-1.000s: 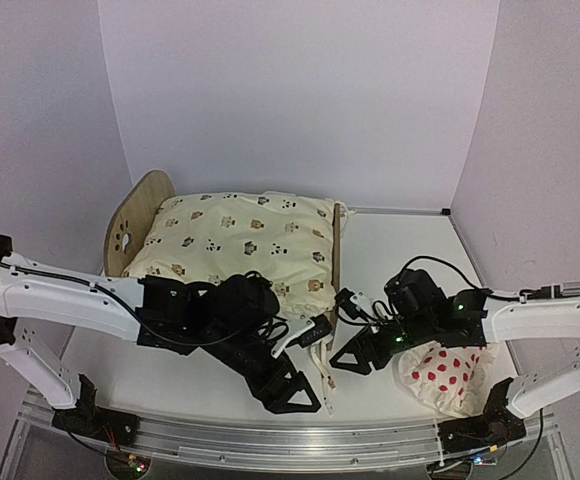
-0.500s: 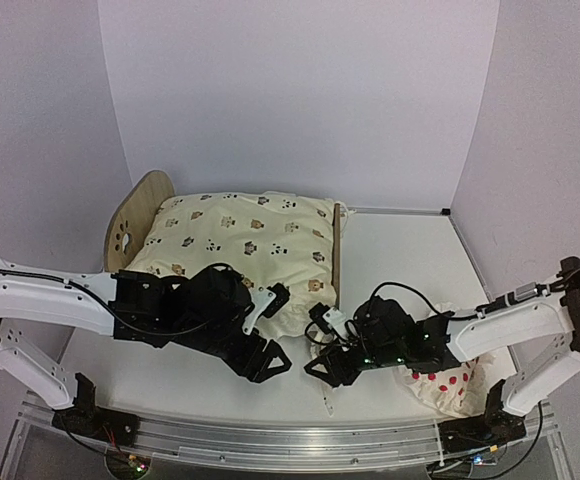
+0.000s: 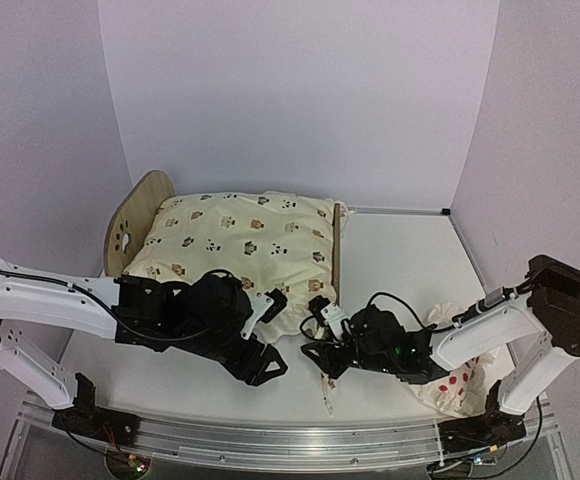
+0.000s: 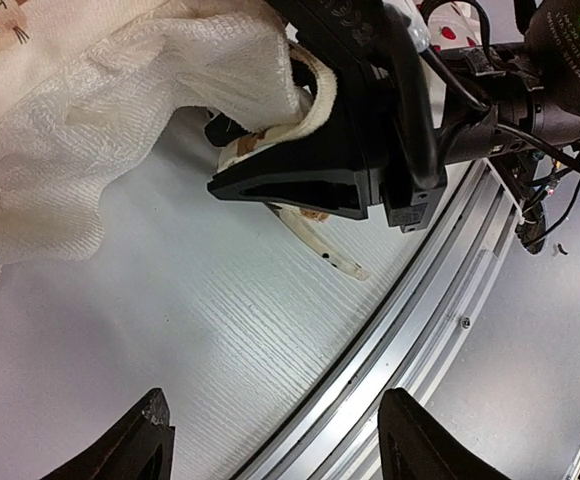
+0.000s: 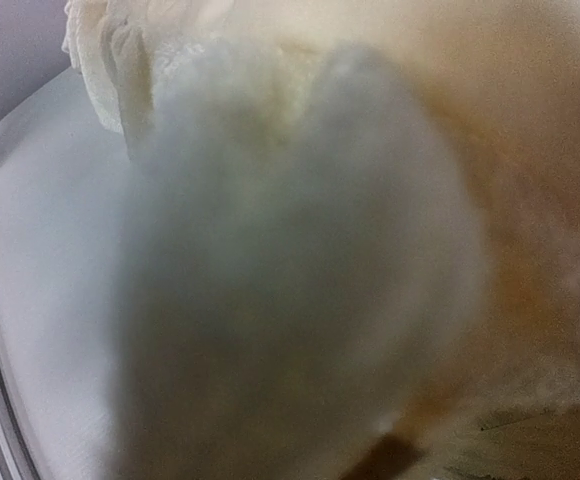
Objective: Set up the pet bed
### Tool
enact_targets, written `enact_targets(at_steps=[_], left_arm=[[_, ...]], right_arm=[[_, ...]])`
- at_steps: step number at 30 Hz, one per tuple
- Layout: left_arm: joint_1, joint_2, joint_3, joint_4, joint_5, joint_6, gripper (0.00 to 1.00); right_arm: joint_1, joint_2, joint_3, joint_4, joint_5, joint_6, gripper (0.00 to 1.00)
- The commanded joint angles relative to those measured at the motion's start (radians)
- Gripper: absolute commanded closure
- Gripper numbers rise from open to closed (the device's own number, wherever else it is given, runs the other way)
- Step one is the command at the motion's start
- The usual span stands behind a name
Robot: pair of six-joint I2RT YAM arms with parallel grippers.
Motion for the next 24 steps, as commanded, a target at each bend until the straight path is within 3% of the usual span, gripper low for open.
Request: enact_targets(at_steps=[1, 6, 10, 13, 24], left_arm=[[0.002, 0.013, 0.001, 0.034, -0.014, -0.005, 0.30], [0.002, 0.066, 0.018, 0.057, 0.000, -0.013, 0.31], [0.000, 0.170, 0.078, 0.065, 0.049, -0.007, 0.31], [-0.001, 0.276, 0.143, 0.080, 0.090, 0.005, 0.31], [-0.046, 0.582, 0.419, -0.050, 0.087, 0.009, 0.31]], right_arm=[[0.006, 0.010, -0.017, 0.106, 0.040, -0.012, 0.75], [0.007, -0.100, -0.027, -0.066, 0.052, 0.039, 0.99], [0.006, -0.227, 0.005, -0.346, 0.093, 0.082, 1.00], [0.006, -0.295, 0.002, -0.464, 0.127, 0.102, 1.00], [0.006, -0.384, -0.007, -0.632, 0.207, 0.124, 1.00]])
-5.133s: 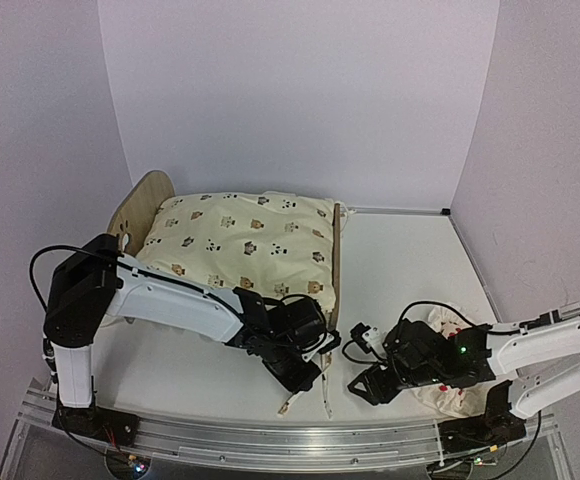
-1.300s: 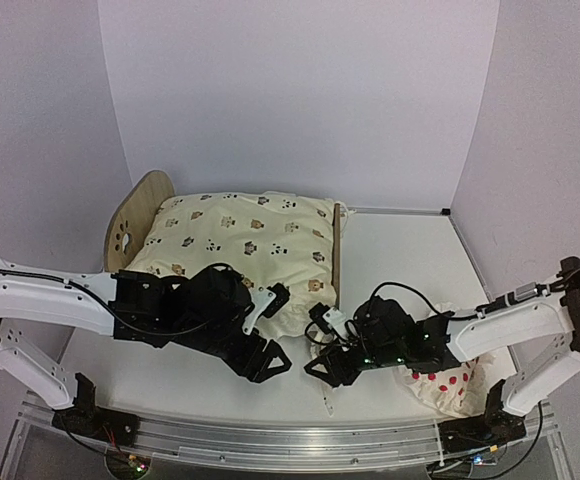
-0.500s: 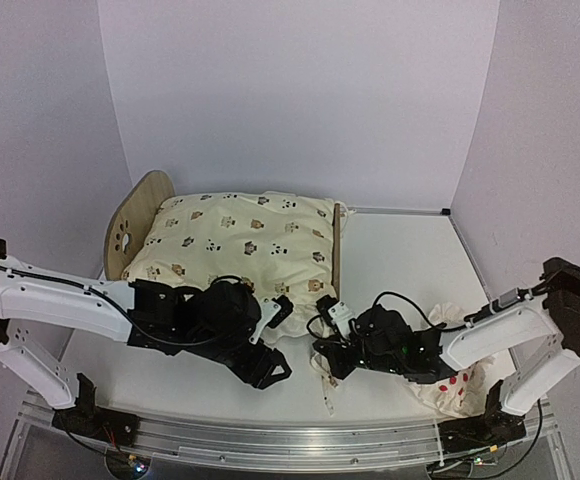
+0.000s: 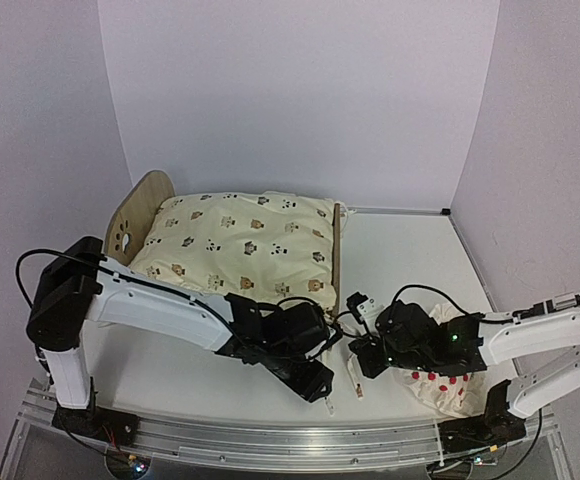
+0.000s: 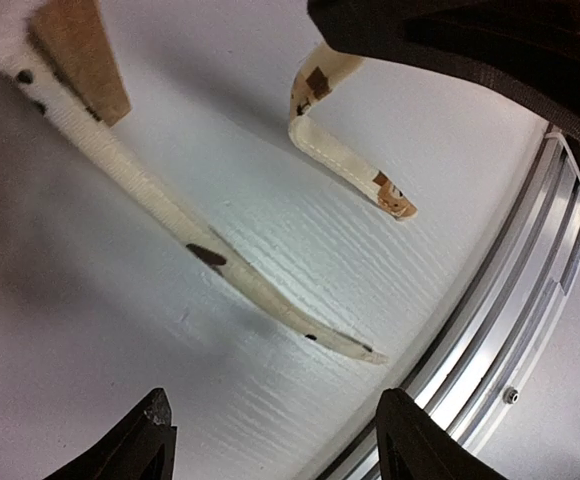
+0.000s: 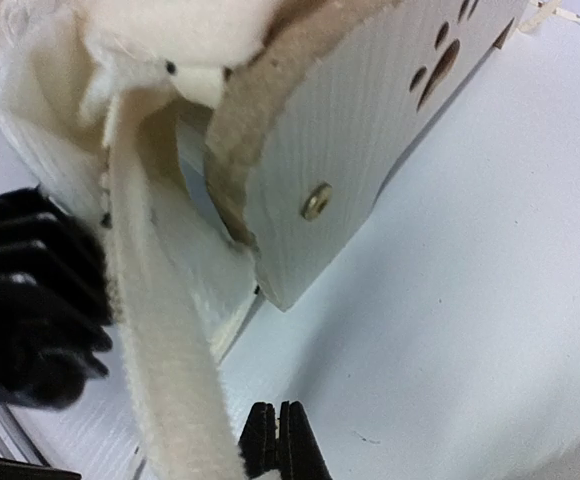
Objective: Set up the pet bed
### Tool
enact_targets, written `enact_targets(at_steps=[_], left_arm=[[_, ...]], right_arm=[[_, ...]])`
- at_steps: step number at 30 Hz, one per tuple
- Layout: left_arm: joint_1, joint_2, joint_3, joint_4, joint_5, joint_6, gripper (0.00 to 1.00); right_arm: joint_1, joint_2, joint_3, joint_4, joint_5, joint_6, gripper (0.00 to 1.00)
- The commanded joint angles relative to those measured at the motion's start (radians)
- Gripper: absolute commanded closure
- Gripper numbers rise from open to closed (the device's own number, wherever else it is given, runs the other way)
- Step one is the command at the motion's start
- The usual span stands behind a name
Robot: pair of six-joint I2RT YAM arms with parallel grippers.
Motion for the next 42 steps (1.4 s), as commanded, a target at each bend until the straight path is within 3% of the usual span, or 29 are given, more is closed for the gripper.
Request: enact_targets(at_steps=[1, 8, 14, 16, 21, 25, 30, 42], left_arm=[[-0.032, 0.080, 0.129, -0.090, -0.011, 0.001, 0.31], [-0.073, 0.189, 0.245, -0.199, -0.075, -0.027, 0.32], [-0.094, 0.263, 0.313, -0.253, -0.138, -0.043, 0.40], [-0.097, 0.278, 0.326, -0.267, -0.157, -0.048, 0.47], [-0.103, 0.276, 0.317, -0.282, -0.190, -0.057, 0.82], [-0.103, 0.213, 0.258, -0.295, -0.255, -0.078, 0.99], [-0.102, 0.062, 0.140, -0.264, -0.302, -0.088, 1.00], [-0.082, -0.262, -0.059, -0.179, -0.314, -0.089, 1.00]], right_arm=[[0.005, -0.039, 0.012, -0.074, 0.065, 0.015, 1.00], [0.005, -0.038, 0.008, -0.083, 0.077, 0.003, 1.00], [0.005, -0.042, 0.004, -0.084, 0.072, 0.001, 1.00], [0.004, -0.046, 0.002, -0.085, 0.069, 0.001, 1.00], [0.005, -0.058, 0.002, -0.092, 0.057, 0.018, 1.00], [0.005, -0.051, 0.008, -0.094, 0.022, 0.057, 1.00], [0.004, -0.006, 0.024, -0.051, -0.048, 0.141, 1.00], [0.006, 0.234, 0.021, 0.459, -0.175, 0.385, 1.00]])
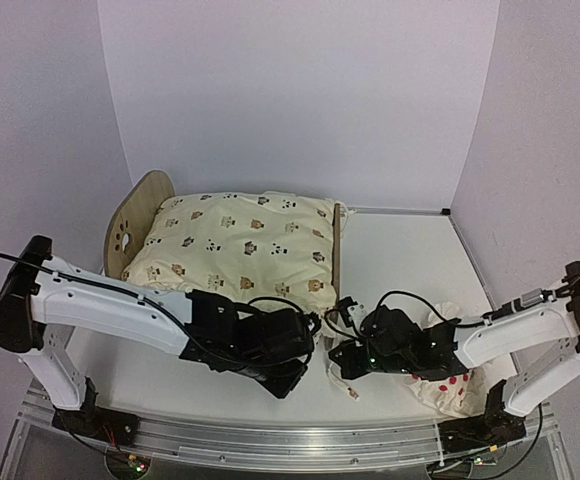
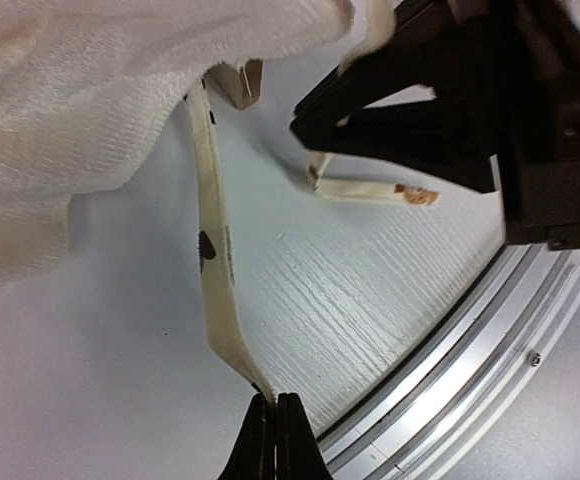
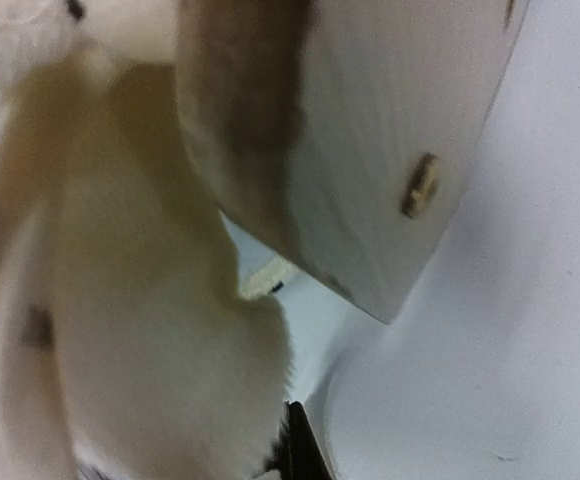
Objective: Set up the pet bed
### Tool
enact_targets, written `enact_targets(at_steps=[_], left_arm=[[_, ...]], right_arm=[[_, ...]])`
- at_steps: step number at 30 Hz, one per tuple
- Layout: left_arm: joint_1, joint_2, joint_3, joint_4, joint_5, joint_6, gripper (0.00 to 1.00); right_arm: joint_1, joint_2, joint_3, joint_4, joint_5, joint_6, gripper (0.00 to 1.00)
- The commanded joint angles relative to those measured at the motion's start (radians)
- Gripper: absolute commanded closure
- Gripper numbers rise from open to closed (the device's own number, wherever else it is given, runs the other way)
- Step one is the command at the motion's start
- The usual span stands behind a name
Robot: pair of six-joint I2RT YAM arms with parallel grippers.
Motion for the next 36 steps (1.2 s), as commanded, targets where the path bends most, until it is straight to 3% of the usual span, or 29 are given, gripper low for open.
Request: enact_targets(at_steps=[1, 6, 10, 13, 26, 36], left_arm=[[0.017, -0.103, -0.037, 0.046, -0.025, -0.004, 1.00], [0.030, -0.188, -0.041, 0.040, -0.038, 0.007, 1.00], [0.032, -0.233, -0.040, 0.027, -0.036, 0.011, 1.00], [0.032, -0.249, -0.045, 0.034, -0.020, 0.016, 1.00], [0.032, -0.114, -0.071, 0.134, 0.124, 0.027, 1.00], [0.032, 0.007, -0.039, 0.234, 0.202, 0.013, 1.00]], right_arm=[[0.008, 0.105, 0.035, 0.309, -0.064, 0.133, 1.00], [0.032, 0.241, 0.118, 0.482, -0.100, 0.165, 1.00], [0.063, 0.286, 0.071, 0.723, -0.023, 0.141, 1.00], [0.071, 0.286, 0.020, 0.804, 0.028, 0.126, 1.00], [0.083, 0.244, -0.240, 0.901, 0.157, 0.131, 1.00], [0.083, 0.256, -0.270, 0.901, 0.129, 0.129, 1.00]])
